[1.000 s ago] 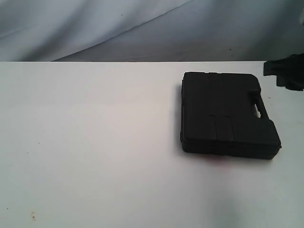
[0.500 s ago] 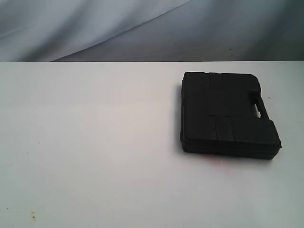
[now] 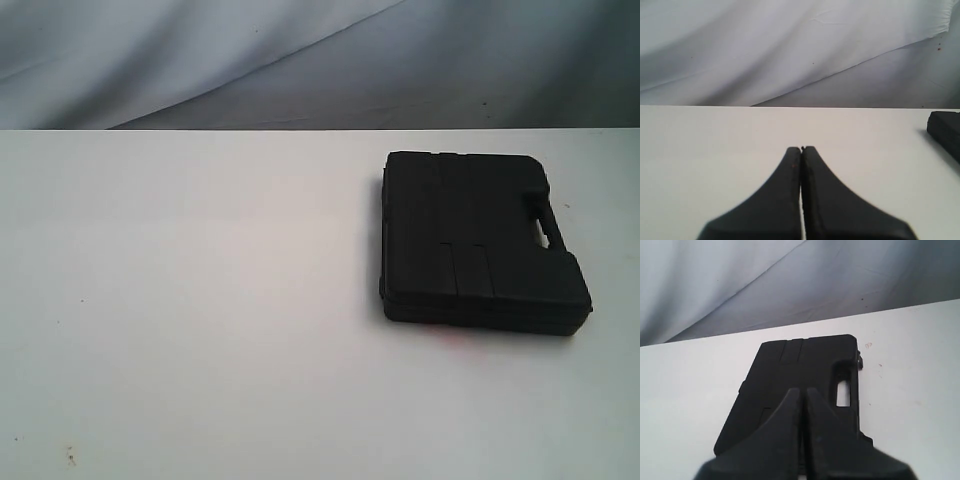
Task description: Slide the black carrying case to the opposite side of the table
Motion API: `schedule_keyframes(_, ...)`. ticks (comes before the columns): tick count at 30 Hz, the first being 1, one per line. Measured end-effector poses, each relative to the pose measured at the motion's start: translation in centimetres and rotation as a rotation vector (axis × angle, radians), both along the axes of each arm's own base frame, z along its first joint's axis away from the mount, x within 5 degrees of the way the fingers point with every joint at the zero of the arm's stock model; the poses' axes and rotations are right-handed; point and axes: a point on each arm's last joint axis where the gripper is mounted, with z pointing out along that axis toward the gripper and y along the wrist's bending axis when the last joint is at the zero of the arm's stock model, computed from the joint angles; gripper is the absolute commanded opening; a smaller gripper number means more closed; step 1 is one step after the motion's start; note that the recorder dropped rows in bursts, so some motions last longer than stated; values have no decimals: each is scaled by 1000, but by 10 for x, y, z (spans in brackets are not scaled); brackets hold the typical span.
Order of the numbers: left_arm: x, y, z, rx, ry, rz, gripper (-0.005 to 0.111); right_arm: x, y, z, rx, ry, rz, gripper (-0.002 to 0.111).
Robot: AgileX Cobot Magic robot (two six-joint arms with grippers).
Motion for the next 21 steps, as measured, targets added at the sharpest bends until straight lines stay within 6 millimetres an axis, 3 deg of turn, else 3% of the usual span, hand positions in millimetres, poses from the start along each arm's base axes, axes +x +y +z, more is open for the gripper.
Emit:
schedule_keyframes(14,0,0,0,0,0,0,0,-45,-19,-24,44,-257,-59,0)
schedule_keyframes(21,0,0,0,0,0,0,0,-53,-21,-48,35,-305,-47,0)
